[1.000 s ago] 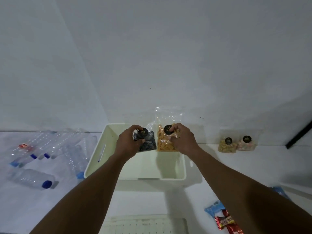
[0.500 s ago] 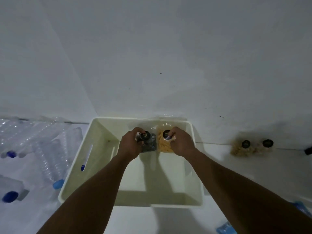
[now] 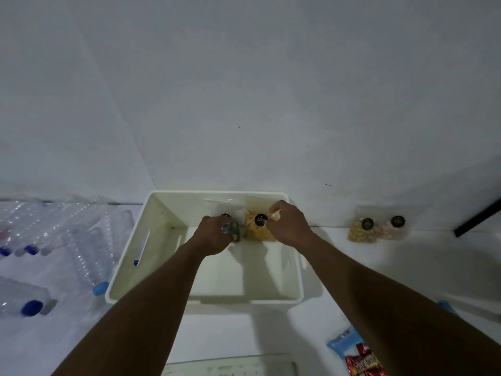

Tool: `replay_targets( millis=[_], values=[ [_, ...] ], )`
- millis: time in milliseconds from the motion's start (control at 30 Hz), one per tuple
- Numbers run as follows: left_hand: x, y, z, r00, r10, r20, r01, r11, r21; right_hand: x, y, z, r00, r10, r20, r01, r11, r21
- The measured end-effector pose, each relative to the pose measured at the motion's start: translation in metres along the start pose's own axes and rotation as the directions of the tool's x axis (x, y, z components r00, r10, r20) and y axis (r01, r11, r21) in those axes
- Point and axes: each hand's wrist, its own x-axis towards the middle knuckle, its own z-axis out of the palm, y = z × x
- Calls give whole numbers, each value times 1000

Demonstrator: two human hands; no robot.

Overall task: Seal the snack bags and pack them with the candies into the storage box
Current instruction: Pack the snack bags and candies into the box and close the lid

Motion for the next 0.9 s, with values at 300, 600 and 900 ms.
replay_targets(
  millis=[300,600,900],
  values=[
    [-34,122,19,965,137,-222,-179,967,-181,-58,60,-102,980,-44,-192,53,998,38],
    [3,222,135,963,269,13,-266,956,-126,-58,213,-196,968,131,-216,-109,988,111],
    [83,240,253,991,116,61,-112,991,-70,15,335,-233,978,168,-126,-142,970,196]
  ],
)
